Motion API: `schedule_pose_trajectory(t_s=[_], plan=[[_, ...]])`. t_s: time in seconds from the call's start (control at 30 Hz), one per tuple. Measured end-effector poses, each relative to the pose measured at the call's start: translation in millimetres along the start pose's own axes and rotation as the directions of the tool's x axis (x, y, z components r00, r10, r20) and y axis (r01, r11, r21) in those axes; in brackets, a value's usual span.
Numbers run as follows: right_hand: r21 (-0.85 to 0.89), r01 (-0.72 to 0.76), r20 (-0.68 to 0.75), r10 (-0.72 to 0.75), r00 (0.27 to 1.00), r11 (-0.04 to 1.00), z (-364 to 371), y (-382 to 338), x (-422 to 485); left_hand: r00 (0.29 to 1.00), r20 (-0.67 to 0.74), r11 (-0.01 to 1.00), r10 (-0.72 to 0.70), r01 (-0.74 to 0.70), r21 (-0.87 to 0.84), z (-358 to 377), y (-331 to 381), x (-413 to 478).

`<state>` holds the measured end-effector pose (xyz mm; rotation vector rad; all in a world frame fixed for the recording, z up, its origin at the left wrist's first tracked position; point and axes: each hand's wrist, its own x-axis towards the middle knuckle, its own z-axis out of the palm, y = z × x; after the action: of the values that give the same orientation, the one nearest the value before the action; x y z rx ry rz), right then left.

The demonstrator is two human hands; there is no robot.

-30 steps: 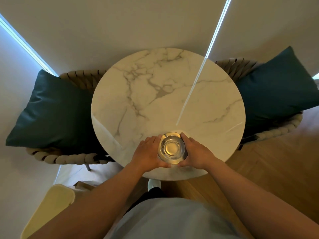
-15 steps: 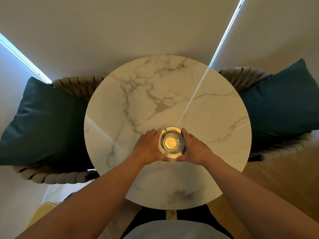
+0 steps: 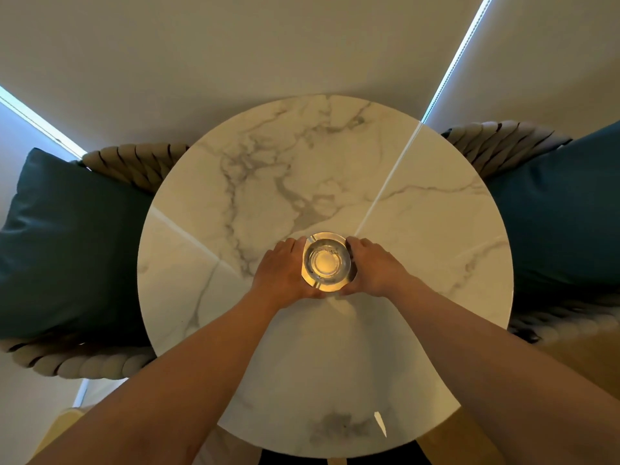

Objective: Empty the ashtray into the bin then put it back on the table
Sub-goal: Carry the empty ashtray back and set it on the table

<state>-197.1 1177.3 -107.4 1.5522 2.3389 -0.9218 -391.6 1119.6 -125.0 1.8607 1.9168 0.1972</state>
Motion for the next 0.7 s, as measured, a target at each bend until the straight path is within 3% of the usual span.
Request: schedule_pose_trajectory(t_s=[0.27,0.7], plan=[[-0.065,0.037,0.045,-0.034,0.998,0.997,0.2,5.7,35.7,0.996,-0.043,0.997,-0.073,0.074,0.031,23.1,-15.6,19.0],[0.021,0.025,-0.009,-0.025,1.000,0.999,5.1,15.8,36.9,0.980,-0.152,0.988,-0.129,0.140,0.066,27.8,-14.2,18.5]])
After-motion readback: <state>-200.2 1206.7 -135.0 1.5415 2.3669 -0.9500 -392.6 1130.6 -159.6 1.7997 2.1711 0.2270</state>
